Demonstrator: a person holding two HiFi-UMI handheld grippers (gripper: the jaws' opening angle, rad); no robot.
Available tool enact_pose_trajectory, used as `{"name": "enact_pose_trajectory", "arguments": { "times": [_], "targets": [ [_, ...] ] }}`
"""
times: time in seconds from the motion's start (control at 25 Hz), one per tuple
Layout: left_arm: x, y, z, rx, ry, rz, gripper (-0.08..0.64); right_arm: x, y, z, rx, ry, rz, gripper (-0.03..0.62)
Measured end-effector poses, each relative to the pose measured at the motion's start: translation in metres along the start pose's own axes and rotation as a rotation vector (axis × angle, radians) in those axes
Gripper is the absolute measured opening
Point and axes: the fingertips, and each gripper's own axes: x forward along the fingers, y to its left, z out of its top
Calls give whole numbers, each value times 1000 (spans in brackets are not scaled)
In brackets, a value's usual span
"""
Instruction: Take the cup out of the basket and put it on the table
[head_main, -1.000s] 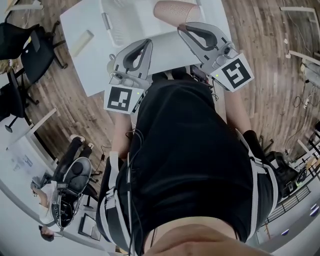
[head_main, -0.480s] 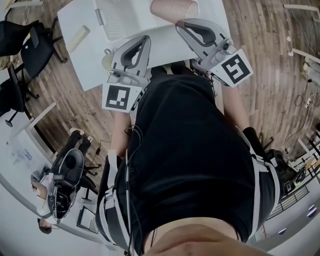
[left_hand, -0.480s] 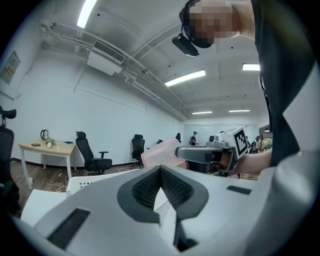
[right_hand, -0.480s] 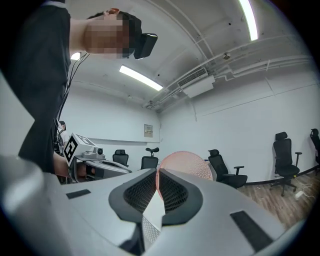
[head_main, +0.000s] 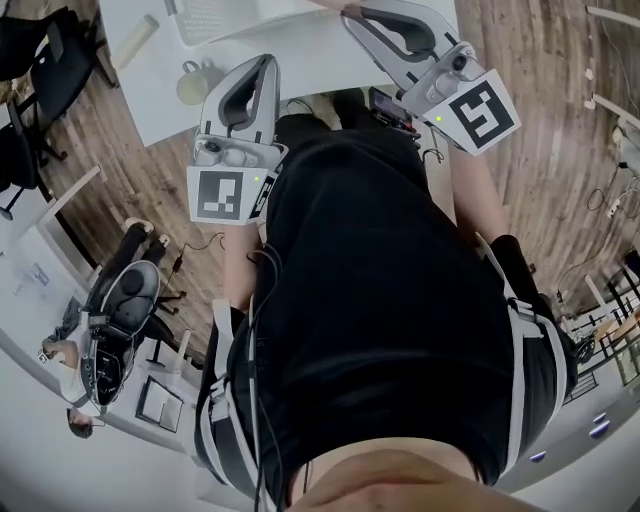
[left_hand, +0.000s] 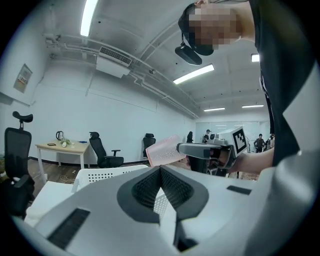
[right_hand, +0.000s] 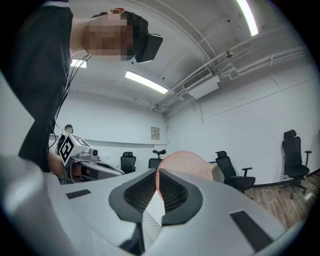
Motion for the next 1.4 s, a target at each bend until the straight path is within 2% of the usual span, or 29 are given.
{"name": "enact_pose_trajectory", "arguments": {
  "times": [0.32,0.64,0.88,1.08,1.4],
  "targets": [
    [-68,-16,-10,36,8,-40,20,-2,75,5,-21,-19,-16,32],
    [-162,-12,-31,11,-19,-41,20,-4,165,-2,-44,19,-26,32],
    [-218,-27,-37,2,-40,-101,20,-24,226,4,-48,41,-80,32],
    [-230,-45,-46,-3,-45,-136,20,-45,251,5,-21,19,-96,32],
    [-228,-76,-38,-4,-69,-103,20,-78,265,16,-8,-13,-6,32]
  ]
}}
